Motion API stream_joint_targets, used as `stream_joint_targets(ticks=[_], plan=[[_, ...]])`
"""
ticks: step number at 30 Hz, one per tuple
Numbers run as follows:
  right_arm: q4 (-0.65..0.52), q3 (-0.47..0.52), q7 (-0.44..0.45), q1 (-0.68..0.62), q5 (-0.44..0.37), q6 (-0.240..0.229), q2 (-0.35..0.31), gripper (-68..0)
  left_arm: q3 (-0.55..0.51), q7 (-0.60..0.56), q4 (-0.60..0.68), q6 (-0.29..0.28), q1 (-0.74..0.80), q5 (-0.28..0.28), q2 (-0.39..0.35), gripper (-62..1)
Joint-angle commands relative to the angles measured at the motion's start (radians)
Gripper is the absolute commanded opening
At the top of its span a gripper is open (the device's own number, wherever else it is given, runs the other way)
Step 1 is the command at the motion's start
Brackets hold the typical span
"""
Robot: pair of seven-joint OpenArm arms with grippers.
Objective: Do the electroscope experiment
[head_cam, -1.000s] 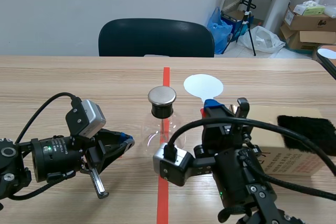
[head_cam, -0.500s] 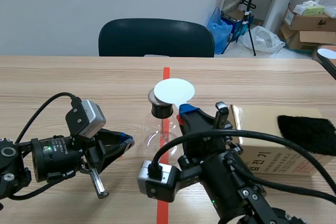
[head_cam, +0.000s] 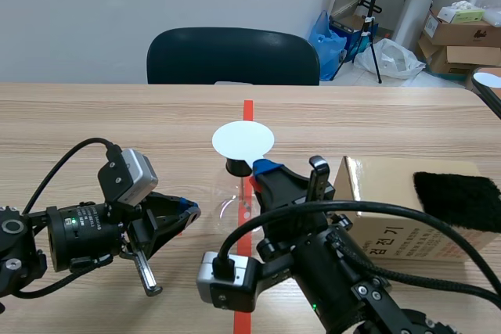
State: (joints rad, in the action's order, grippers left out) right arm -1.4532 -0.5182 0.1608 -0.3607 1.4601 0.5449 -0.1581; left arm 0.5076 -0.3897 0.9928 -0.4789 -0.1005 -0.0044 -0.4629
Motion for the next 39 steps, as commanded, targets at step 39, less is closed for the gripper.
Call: stream_joint_targets(ticks=[39], plan=[[-0.029, 0.009, 0.003, 0.012, 0.001, 0.038, -0.005, -66.5, -0.003, -0.01, 0.019, -0.002, -0.016, -0.013, 0.003, -58.2]])
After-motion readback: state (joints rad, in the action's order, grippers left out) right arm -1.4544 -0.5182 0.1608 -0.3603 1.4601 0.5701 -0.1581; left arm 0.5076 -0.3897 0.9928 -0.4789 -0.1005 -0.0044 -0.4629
